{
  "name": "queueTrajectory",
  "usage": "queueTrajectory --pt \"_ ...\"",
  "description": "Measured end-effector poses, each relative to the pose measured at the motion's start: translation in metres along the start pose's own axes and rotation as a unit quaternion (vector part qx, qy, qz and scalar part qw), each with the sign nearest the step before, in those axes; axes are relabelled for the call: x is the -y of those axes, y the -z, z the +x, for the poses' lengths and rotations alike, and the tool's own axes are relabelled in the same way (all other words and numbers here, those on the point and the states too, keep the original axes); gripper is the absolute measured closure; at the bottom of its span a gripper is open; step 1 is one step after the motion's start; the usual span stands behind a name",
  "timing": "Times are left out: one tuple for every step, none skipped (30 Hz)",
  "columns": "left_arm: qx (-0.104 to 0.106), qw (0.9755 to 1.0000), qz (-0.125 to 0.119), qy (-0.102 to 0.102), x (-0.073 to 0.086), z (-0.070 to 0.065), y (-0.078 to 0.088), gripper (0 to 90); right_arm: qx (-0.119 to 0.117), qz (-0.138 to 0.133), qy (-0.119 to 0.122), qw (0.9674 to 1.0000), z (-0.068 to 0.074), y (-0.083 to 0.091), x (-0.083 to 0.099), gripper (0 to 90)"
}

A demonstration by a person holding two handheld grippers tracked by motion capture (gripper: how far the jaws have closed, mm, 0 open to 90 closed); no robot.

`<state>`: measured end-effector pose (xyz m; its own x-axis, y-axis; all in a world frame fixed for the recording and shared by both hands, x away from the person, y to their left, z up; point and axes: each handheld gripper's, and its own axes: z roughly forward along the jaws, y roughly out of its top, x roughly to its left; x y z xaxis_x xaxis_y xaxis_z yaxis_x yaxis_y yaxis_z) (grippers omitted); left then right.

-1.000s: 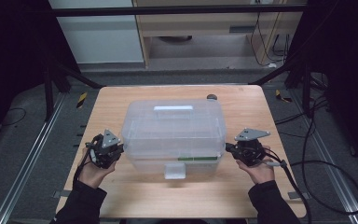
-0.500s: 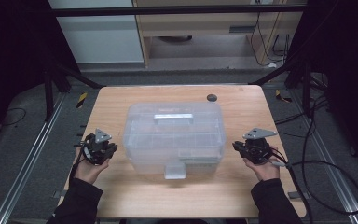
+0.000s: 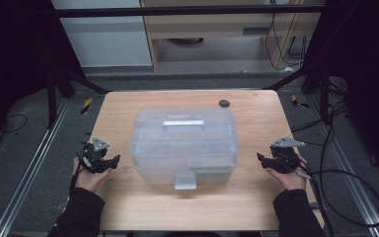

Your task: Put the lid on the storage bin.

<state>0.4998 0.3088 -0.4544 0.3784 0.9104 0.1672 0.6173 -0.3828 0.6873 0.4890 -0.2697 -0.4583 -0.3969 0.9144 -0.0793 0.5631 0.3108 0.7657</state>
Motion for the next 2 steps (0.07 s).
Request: queueTrajectory --pt "-0.001 1.0 -0.002 0.001 0.0001 0.0007 0.0003 40.1 0.002 -0.002 -0.003 1.0 -0.0019 -0.0004 0.0011 35.6" --pt "-0.001 1.0 -0.002 0.001 0.0001 0.0007 0.0003 39.4 0.003 -0.003 -0.009 0.9999 -0.0033 -0.0003 0.0019 32.7"
